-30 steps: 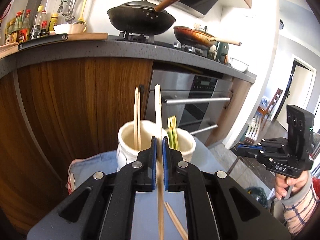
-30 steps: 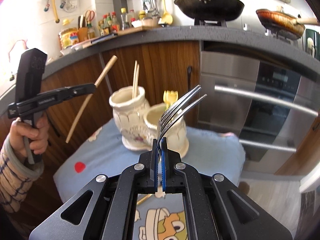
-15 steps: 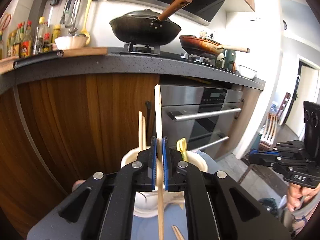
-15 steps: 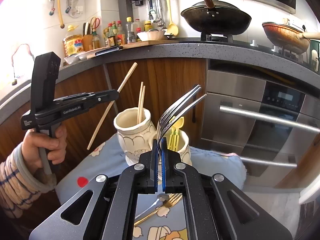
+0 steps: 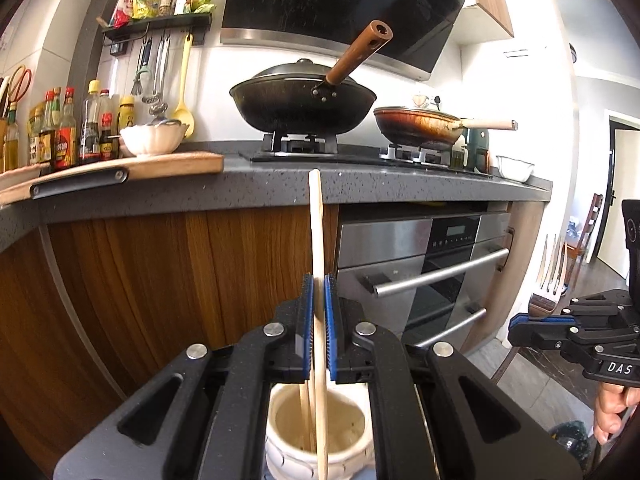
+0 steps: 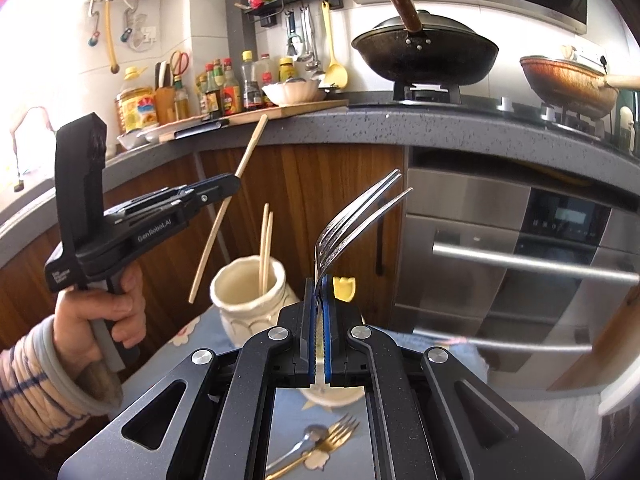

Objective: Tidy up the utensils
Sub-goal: 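Carry the chopstick with the left tool while the right tool carries the fork toward the pot, then lower chopstick into larger pot with left tool while right tool lowers fork into smaller pot, release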

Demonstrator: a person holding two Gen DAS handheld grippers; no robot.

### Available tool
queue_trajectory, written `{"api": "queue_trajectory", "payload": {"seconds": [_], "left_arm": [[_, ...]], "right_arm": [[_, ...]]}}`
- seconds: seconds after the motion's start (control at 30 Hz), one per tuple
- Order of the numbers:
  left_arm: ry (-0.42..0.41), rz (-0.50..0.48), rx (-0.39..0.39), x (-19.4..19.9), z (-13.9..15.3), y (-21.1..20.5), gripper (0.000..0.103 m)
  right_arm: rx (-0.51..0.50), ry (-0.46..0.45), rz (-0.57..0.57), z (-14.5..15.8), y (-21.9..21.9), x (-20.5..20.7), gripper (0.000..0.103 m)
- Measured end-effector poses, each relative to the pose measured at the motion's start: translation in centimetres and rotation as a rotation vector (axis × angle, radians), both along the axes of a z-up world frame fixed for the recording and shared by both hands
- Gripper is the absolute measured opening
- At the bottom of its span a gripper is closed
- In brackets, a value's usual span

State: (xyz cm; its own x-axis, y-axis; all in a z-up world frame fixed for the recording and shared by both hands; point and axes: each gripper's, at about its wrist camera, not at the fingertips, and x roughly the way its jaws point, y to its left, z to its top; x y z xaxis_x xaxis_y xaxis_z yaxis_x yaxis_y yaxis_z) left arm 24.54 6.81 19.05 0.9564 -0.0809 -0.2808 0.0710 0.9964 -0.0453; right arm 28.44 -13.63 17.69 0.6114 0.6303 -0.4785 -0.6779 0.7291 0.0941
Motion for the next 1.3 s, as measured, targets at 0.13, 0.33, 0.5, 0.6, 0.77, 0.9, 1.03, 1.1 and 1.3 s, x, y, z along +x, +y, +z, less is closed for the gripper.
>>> {"api": "queue_trajectory", "payload": {"seconds": [0.13, 0.33, 0.5, 0.6, 0.77, 0.9, 1.03, 1.1, 1.3], "left_arm": [[-0.028, 0.006, -0.015, 1.1, 0.0, 0.1, 0.005], [-0.068, 0.003, -0.065, 2.3, -1.2, 1.1, 0.005], [-0.093, 0.006, -0.087, 2.6, -2.4, 1.5, 0.005], [-0.103, 0.011, -0.082, 2.5, -3.0, 1.4, 0.005], [-0.070, 0.004, -0.053, 1.6, -5.0, 0.7, 0.005], [-0.039, 0.005, -0.015, 0.4, -6.4, 0.4, 0.005], [-0.004, 0.005, -0.005, -0.5, -6.9, 0.6, 0.005], [0.013, 0.010, -0.002, -0.8, -7.1, 0.7, 0.005], [0.122, 0.008, 0.041, 0.1, -7.4, 0.4, 0.004]], "right_arm": [[-0.015, -0.016, -0.009, 0.4, 0.8, 1.0, 0.004], [-0.027, -0.021, -0.015, 0.4, 1.4, 1.8, 0.004], [-0.053, -0.042, -0.029, 0.2, 2.2, 2.1, 0.004], [-0.082, -0.059, -0.046, -0.1, 2.8, 2.6, 0.004], [-0.148, -0.066, -0.056, -1.6, 3.7, 3.0, 0.004], [-0.176, -0.042, -0.042, -2.8, 4.1, 3.2, 0.004], [-0.210, -0.023, -0.023, -3.8, 4.7, 3.1, 0.004], [-0.224, -0.015, -0.013, -4.2, 5.1, 3.2, 0.004], [-0.262, 0.026, 0.015, -5.7, 6.5, 3.7, 0.004]]}}
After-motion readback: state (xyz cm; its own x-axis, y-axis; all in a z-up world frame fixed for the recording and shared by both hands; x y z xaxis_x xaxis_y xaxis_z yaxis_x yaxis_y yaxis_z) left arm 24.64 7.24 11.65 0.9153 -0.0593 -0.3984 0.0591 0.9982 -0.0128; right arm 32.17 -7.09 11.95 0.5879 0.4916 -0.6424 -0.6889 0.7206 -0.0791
